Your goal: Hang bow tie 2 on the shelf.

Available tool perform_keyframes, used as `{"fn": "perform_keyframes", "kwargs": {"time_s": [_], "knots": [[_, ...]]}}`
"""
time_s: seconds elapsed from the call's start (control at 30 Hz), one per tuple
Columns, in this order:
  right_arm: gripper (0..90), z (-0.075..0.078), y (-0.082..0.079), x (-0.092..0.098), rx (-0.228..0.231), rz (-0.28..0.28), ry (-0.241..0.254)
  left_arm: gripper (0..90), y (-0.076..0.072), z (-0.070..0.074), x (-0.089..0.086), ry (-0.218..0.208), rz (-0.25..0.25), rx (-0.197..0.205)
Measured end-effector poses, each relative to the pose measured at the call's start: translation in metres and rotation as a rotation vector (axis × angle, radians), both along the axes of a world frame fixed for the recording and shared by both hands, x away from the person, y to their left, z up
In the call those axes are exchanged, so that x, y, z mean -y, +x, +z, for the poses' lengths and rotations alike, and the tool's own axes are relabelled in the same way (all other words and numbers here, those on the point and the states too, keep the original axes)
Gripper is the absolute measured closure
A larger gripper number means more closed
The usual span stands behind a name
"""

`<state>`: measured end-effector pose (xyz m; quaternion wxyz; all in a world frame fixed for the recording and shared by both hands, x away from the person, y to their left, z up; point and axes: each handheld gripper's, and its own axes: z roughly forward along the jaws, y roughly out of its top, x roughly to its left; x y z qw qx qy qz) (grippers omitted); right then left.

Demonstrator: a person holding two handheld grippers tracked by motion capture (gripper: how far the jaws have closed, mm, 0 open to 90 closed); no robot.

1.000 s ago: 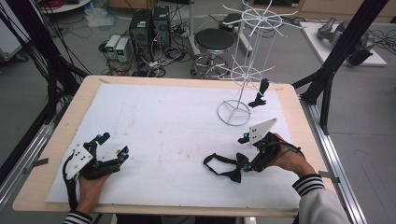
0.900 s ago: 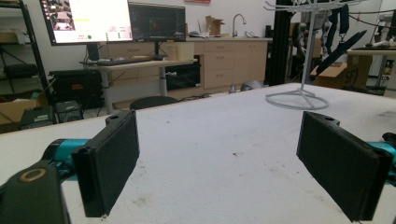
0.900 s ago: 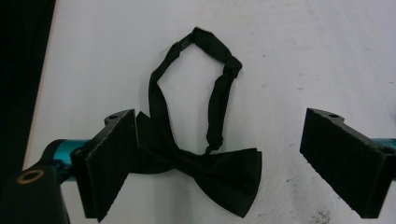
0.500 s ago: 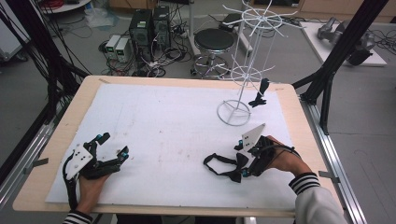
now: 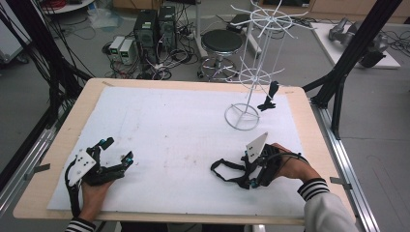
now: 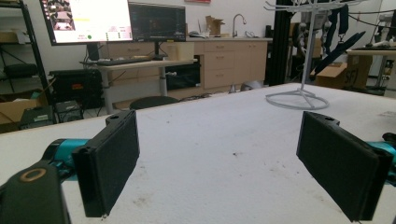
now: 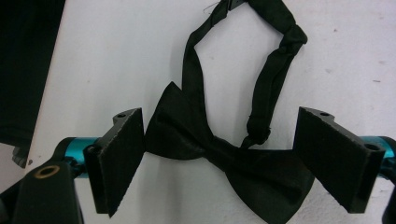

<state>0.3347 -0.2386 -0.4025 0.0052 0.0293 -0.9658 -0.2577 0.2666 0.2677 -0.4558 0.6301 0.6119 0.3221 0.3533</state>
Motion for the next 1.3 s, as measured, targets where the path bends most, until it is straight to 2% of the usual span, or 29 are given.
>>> {"fn": "perform_keyframes", "kwargs": {"time_s": [0.33, 0.7, 1.3], "knots": [[23.2, -0.0025, -0.0006, -0.0007, -0.009, 0.025, -0.036, 13.6, 0.0001, 0.0000, 0.0001, -0.003, 0.001, 0.000], [28.1, -0.0053, -0.0011, -0.0014, 0.016, 0.075, -0.065, 13.6, 0.0001, 0.0000, 0.0002, -0.007, 0.000, -0.001], [39.1, -0.0094, 0.0027, 0.0018, 0.030, 0.094, -0.093, 13.6, 0.0000, 0.0000, -0.0002, -0.008, 0.002, -0.004]]}}
